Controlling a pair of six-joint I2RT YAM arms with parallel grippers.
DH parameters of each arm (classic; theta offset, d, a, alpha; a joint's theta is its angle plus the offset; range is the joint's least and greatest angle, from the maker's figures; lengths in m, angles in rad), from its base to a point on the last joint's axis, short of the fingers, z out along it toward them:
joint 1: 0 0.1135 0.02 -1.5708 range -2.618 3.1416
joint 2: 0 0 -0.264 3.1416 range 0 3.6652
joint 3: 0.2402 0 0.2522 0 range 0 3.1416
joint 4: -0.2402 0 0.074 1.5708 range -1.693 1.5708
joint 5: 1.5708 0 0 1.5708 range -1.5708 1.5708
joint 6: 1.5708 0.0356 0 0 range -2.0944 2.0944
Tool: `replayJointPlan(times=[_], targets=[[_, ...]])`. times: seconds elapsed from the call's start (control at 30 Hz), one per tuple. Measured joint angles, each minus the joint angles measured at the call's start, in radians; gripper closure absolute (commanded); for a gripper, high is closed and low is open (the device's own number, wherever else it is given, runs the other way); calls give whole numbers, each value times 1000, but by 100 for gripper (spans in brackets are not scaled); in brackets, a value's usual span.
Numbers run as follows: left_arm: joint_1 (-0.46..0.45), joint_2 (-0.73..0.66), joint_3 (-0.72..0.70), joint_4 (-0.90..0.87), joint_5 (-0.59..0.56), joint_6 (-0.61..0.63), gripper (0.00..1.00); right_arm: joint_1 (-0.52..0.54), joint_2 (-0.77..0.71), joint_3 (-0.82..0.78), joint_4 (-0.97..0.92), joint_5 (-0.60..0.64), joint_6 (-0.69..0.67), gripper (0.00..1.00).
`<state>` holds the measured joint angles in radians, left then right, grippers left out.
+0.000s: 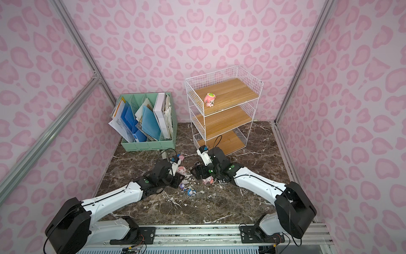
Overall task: Organize plastic toys on shelves
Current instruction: Pick up the plastic toy at the center of the board.
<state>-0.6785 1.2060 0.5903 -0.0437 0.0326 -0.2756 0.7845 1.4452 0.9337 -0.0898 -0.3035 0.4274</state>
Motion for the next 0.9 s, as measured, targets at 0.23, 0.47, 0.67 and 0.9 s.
replayJointPlan(times=[0.23,0.47,0.67,0.9], targets=[[-89,-98,-44,60,-19,164,85,-15,17,31,-4,-52,76,14],[-113,-141,-50,103,19,241,85,1,8,6,46,-120,103,19],[-116,-166,-52,140,77,252,85,-18,-20,-60,122,-185,101,27],[-116,-193,-51,183,161,243,84,-21,-51,-103,222,-263,76,40]])
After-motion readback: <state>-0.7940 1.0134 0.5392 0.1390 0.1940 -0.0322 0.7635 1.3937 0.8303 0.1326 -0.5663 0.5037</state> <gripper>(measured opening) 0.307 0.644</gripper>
